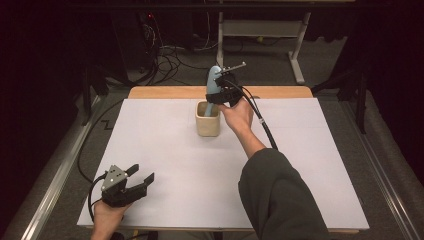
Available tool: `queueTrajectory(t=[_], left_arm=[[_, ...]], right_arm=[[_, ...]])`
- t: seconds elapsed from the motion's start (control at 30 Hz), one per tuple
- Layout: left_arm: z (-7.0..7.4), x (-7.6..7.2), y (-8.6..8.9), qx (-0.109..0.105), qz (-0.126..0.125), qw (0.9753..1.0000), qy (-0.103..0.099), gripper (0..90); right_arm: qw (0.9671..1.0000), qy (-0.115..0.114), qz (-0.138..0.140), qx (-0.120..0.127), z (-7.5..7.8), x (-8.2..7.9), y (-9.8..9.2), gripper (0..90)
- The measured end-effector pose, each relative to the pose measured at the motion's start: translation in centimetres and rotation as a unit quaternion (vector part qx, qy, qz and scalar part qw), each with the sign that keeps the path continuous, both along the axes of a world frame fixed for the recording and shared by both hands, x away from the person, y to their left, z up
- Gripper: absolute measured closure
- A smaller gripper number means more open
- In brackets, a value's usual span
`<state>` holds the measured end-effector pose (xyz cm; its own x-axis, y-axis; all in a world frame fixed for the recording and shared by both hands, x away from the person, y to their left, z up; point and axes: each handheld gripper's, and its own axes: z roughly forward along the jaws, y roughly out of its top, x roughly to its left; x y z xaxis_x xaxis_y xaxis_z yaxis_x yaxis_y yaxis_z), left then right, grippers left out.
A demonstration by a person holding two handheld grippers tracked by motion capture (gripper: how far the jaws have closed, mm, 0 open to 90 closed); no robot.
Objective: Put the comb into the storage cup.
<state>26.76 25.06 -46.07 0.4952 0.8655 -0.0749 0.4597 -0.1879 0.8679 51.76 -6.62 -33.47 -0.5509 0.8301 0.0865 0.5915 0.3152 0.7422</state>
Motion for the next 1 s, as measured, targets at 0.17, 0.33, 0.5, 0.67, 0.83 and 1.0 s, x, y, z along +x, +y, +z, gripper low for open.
queueTrajectory(t=[0.17, 0.33, 0.5, 0.67, 0.83, 1.0], left_arm=[[0.0, 0.0, 0.1, -0.006, 0.000, 1.0000, 0.001, 33.4], [0.0, 0.1, 0.2, -0.012, 0.003, 0.9999, 0.003, 33.3], [0.0, 0.1, 0.3, -0.015, 0.003, 0.9999, 0.002, 33.2], [0.0, 0.1, 0.6, -0.028, 0.009, 0.9995, 0.007, 33.2], [0.0, 0.2, 0.8, -0.035, 0.010, 0.9993, 0.008, 33.2], [-0.1, 0.2, 0.7, -0.036, 0.008, 0.9993, 0.010, 33.2]], right_arm=[[1.0000, 0.004, -0.003, -0.001, -0.4, 0.0, 0.0, 52.1], [0.9999, 0.014, -0.005, -0.003, -1.0, 0.0, 0.1, 51.7], [0.9998, 0.019, -0.005, -0.008, -1.4, 0.1, 0.3, 51.5], [0.9997, 0.023, -0.001, -0.012, -1.5, 0.0, 0.4, 50.8], [0.9994, 0.028, 0.008, -0.019, -1.8, -0.1, 0.4, 49.8], [0.9996, 0.026, 0.006, -0.014, -1.7, 0.0, 0.3, 48.2]])
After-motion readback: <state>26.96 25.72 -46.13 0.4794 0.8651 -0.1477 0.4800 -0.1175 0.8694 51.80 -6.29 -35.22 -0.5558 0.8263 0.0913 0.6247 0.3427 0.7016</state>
